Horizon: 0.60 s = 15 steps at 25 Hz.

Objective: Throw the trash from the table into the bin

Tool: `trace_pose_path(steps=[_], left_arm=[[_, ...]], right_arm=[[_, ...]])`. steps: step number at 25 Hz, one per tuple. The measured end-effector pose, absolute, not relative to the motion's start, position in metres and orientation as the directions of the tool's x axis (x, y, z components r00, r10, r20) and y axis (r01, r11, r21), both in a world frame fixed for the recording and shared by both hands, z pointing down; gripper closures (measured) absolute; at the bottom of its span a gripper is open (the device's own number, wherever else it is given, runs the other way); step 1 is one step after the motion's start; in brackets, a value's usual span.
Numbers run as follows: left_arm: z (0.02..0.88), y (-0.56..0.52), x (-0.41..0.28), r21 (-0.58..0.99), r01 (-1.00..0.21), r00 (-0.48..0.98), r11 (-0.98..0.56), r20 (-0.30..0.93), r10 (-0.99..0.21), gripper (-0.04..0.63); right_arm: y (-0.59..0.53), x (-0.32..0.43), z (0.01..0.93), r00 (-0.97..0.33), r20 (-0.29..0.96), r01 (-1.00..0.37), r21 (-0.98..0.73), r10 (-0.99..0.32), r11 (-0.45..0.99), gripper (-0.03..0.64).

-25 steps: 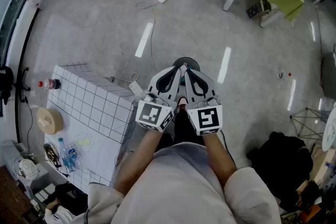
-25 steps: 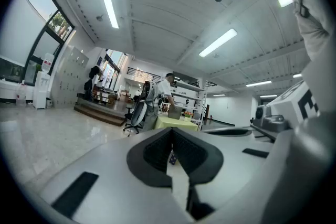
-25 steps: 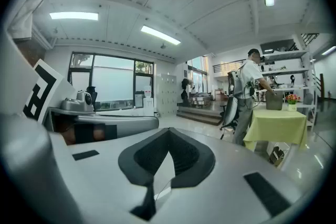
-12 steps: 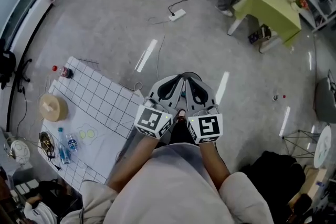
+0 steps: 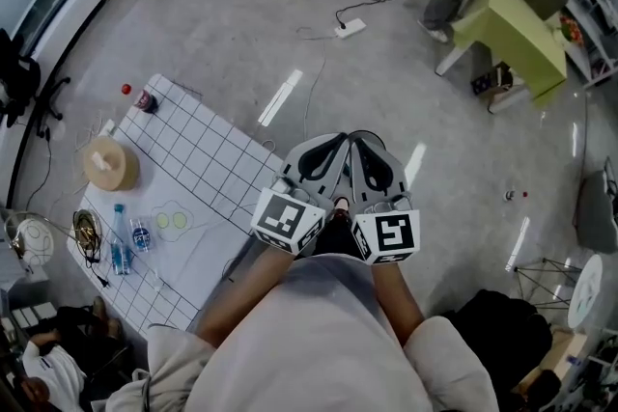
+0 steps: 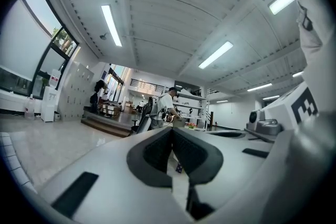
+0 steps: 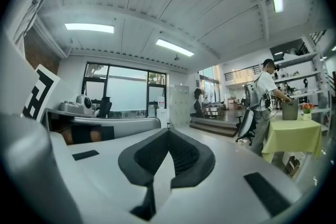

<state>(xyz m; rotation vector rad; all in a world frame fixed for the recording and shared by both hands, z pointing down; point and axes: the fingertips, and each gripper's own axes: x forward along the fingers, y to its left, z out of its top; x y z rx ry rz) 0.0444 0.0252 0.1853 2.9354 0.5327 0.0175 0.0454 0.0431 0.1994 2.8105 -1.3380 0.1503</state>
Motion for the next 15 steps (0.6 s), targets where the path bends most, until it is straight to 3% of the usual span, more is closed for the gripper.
trace_pose_path(steps=[15], left_arm=[[0.186, 0.012, 0.032, 0.167, 0.349, 0.937, -0.922, -0.034, 0.349, 0.589]], right_arm=[[0.032, 0.034, 0.199, 0.599, 0.097, -0.797, -0.019, -0.795, -0.603, 0.598]])
